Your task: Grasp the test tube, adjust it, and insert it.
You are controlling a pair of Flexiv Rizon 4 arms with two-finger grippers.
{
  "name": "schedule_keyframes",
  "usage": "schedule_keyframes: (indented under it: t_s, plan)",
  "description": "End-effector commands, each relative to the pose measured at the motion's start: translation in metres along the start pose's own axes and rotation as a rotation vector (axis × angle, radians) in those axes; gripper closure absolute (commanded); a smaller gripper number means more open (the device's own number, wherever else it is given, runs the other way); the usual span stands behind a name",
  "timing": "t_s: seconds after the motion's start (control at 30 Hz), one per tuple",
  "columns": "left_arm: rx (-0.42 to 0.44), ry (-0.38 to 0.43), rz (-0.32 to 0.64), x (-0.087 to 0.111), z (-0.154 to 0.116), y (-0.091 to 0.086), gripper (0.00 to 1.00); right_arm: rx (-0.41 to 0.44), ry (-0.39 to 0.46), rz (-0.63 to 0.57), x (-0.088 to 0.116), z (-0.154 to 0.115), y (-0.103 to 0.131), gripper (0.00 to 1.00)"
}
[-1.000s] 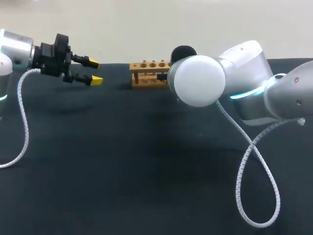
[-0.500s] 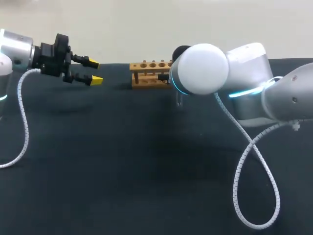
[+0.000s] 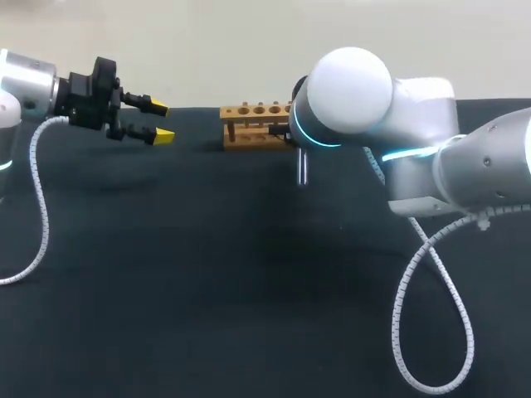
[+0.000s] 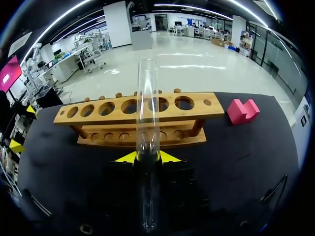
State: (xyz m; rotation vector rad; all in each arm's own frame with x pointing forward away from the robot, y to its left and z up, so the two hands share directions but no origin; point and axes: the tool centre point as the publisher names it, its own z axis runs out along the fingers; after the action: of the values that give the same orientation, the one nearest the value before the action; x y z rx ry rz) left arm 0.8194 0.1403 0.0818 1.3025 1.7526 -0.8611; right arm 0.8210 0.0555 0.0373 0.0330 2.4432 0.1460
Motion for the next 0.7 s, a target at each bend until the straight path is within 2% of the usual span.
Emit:
schedule_keyframes:
  t_s: [0.03, 0.33, 0.7]
  plan:
    - [-0.006, -0.004, 0.003, 0.001, 0.0, -0.002, 0.0, -0.009, 0.03, 0.004, 0.0, 0.004, 0.0, 1.0]
    - [-0.006, -0.004, 0.003, 0.001, 0.0, -0.002, 0.0, -0.027, 0.086, 0.02, 0.009, 0.006, -0.002, 1.0]
    - [-0.006, -0.004, 0.003, 0.001, 0.0, -0.002, 0.0, -0.01, 0.053, 0.04, 0.011, 0.0, -0.002, 1.0]
